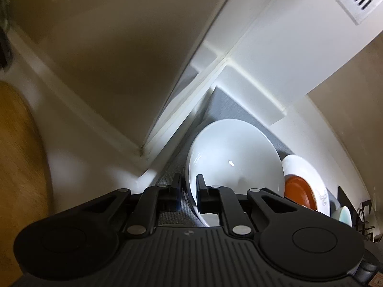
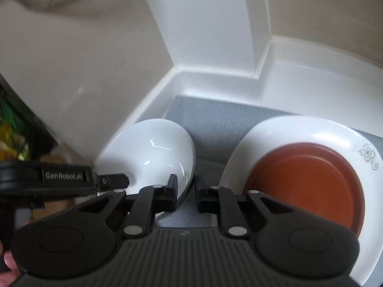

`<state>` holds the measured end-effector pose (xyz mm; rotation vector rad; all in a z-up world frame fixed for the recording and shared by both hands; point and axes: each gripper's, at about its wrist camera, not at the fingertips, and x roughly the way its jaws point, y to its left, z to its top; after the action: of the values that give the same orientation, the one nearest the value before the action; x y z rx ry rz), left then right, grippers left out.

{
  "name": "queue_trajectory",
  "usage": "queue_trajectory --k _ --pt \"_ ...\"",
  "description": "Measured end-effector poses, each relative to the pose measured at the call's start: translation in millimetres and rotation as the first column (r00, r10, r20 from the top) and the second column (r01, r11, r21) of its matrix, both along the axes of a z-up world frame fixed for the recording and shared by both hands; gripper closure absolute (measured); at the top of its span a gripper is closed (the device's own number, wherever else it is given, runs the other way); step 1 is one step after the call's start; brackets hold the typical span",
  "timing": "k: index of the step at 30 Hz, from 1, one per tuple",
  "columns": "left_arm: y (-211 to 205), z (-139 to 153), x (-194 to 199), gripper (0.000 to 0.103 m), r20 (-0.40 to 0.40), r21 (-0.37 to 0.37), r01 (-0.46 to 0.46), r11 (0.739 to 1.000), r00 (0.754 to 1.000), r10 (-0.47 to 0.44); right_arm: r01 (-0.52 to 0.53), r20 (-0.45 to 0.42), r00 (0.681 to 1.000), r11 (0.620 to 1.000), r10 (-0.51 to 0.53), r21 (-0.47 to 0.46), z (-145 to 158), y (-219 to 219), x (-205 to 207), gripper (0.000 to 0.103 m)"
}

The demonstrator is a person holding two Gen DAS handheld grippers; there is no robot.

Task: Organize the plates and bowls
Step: 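Move both grippers to the white bowl and close on its rim, then lift the white bowl with both grippers toward the pale blue bowl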

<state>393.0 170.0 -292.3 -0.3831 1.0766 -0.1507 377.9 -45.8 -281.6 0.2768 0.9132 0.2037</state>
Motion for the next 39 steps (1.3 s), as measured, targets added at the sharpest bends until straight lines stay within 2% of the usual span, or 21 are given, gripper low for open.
queue_trajectory --k 4,10,13,17,22,25,28,35,36,39 --pt "-6 24 -11 0.091 -0.011 0.004 0.003 1.000 1.000 -0.003 0.009 0.030 1.000 1.000 -0.009 0.012 22 -7 -13 0.089" --pt "-36 50 -23 0.091 -0.009 0.018 0.074 0.997 0.997 -0.074 0.061 0.073 0.995 0.998 -0.063 0.023 51 -33 -45 0.088" --pt "-58 57 -22 0.091 -0.049 0.005 0.118 0.993 0.992 -0.117 0.106 0.077 0.991 0.994 -0.109 0.040 58 -56 -64 0.088" --pt "-102 66 -23 0.091 -0.050 0.010 0.206 0.978 0.977 -0.206 0.198 0.084 0.976 0.979 -0.201 0.045 63 -92 -93 0.088" --pt "-164 71 -27 0.091 -0.063 -0.013 0.329 0.944 0.942 -0.329 0.325 0.085 0.941 0.945 -0.327 0.036 62 -145 -126 0.088" --pt "-202 62 -23 0.091 -0.111 -0.063 0.396 0.916 0.910 -0.400 0.408 0.090 0.908 0.912 -0.409 0.037 62 -178 -143 0.089" --pt "-241 55 -17 0.091 -0.134 -0.080 0.455 0.887 0.877 -0.462 0.472 0.104 0.875 0.881 -0.474 0.039 61 -208 -160 0.089" --pt "-319 58 -9 0.091 -0.132 -0.039 0.579 0.814 0.805 -0.579 0.572 0.115 0.809 0.817 -0.576 0.067 49 -267 -175 0.089" --pt "-326 58 -7 0.091 -0.137 -0.041 0.580 0.813 0.803 -0.580 0.579 0.118 0.804 0.813 -0.583 0.069 46 -273 -175 0.090" --pt "-343 56 -10 0.091 -0.134 0.003 0.613 0.790 0.783 -0.607 0.598 0.113 0.788 0.796 -0.605 0.093 37 -288 -174 0.090"
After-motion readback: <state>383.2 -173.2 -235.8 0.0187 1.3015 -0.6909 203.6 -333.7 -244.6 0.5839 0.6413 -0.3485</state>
